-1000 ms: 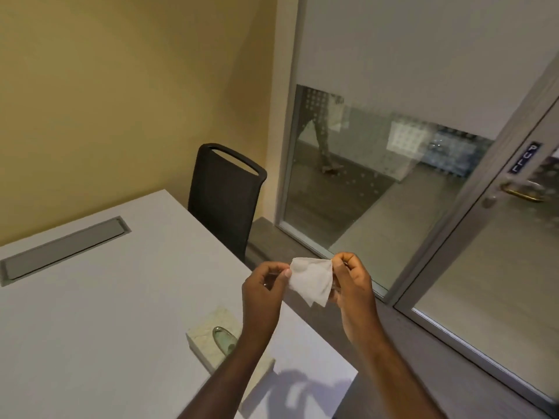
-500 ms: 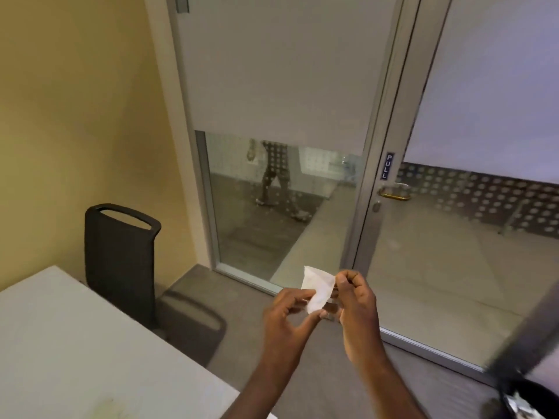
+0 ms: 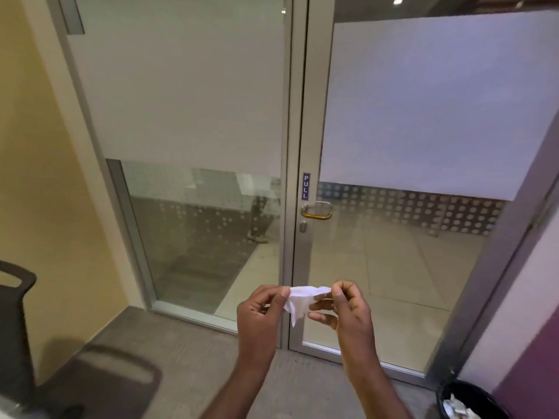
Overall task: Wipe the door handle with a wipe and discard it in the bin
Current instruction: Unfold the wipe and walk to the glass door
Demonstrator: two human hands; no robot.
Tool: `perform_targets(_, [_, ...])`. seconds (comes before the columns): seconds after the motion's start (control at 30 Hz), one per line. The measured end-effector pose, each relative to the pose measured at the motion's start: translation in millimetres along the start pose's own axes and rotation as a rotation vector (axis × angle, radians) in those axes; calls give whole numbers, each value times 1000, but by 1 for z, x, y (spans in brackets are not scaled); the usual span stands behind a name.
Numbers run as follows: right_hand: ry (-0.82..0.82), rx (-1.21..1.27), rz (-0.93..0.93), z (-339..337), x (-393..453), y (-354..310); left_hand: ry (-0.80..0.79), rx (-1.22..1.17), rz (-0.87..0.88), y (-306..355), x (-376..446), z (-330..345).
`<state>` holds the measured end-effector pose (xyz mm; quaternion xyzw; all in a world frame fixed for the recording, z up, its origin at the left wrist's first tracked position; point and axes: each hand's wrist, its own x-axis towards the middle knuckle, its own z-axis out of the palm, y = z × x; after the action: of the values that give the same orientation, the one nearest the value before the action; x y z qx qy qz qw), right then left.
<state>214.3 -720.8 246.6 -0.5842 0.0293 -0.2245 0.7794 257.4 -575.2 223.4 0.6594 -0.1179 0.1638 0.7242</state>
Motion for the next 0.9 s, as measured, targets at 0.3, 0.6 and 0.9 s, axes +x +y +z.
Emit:
perform_targets(0.3, [82,-13,-40,-31,83,31,5,-49,-25,-41,88,55])
perform_targets(0.6, [283,37,-42,-9,230,85,-245,-170,-151,-109,247,96])
perform_targets(0.9, [348,-55,-81,-9,347,104,-370,-195,-95,-152,378,149])
